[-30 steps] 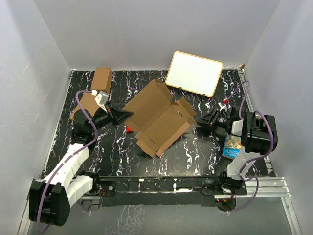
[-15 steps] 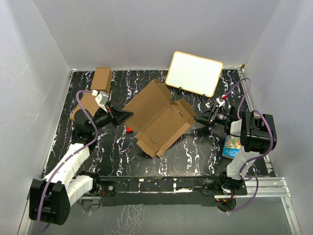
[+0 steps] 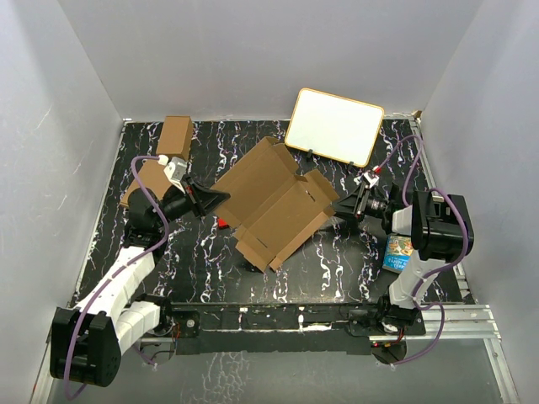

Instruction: Fold the paper box

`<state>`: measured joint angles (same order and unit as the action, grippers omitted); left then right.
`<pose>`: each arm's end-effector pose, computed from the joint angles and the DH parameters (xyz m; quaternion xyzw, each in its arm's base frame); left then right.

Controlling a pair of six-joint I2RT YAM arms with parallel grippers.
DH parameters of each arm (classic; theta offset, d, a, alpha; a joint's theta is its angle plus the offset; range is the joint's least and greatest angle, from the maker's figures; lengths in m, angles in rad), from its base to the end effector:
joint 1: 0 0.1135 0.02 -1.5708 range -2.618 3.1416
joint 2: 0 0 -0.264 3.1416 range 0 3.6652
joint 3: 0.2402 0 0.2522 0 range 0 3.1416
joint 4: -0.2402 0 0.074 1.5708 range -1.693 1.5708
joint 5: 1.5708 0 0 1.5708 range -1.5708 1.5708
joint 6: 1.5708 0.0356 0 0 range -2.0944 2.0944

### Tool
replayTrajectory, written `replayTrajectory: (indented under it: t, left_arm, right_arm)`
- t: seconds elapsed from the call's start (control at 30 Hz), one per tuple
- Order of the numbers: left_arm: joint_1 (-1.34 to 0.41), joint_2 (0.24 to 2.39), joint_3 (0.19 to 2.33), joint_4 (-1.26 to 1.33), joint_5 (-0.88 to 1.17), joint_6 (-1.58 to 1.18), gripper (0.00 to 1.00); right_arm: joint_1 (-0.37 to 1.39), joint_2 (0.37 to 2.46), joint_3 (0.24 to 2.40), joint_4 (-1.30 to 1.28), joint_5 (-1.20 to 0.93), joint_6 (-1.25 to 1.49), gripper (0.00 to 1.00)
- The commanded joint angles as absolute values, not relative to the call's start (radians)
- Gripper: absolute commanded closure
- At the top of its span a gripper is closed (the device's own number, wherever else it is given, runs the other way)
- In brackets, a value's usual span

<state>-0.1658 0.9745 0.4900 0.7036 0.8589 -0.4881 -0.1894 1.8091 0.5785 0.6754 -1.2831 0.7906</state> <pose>0.2040 -0.0615 0.2921 0.2294 0.6135 -0.4745 0.5881 0.2933 -0.0215 0.1148 0.0727 0.7546 0.6148 0.2173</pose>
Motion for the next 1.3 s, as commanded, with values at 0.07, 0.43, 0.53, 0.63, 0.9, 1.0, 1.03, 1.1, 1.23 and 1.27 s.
replayTrajectory:
  t: [0.07, 0.43, 0.53, 0.63, 0.9, 1.0, 1.03, 1.1, 1.23, 1.27]
  left_arm:
    - [-0.161, 0.954, 0.487, 0.747, 0.83, -0.499, 1.0]
    - [-0.161, 0.962, 0.471, 0.771, 0.805, -0.524, 1.0]
    - [-0.161, 0.961, 0.468, 0.766, 0.794, -0.528, 1.0]
    - [-0.161, 0.959, 0.467, 0.758, 0.785, -0.531, 1.0]
    - [-0.161, 0.967, 0.457, 0.734, 0.754, -0.525, 1.0]
    - [-0.161, 0.972, 0.454, 0.736, 0.748, -0.529, 1.0]
    - [-0.16, 0.974, 0.453, 0.737, 0.746, -0.531, 1.0]
    - [-0.161, 0.977, 0.451, 0.736, 0.745, -0.532, 1.0]
    - [-0.161, 0.982, 0.448, 0.735, 0.737, -0.533, 1.0]
    - [-0.161, 0.984, 0.447, 0.735, 0.735, -0.534, 1.0]
  right_arm:
    - [-0.167, 1.808, 0.571, 0.726, -1.303, 0.758, 0.57]
    - [-0.133, 1.824, 0.575, 0.758, -1.296, 0.757, 0.58]
    - [-0.118, 1.827, 0.575, 0.768, -1.295, 0.756, 0.59]
    - [-0.112, 1.828, 0.575, 0.77, -1.294, 0.752, 0.6]
    - [-0.11, 1.832, 0.575, 0.756, -1.29, 0.73, 0.68]
    - [-0.105, 1.837, 0.577, 0.749, -1.288, 0.724, 0.68]
    - [-0.103, 1.838, 0.576, 0.748, -1.288, 0.722, 0.69]
    - [-0.097, 1.839, 0.578, 0.741, -1.286, 0.718, 0.69]
    - [-0.086, 1.844, 0.584, 0.717, -1.281, 0.698, 0.68]
    - [-0.084, 1.845, 0.584, 0.71, -1.279, 0.692, 0.68]
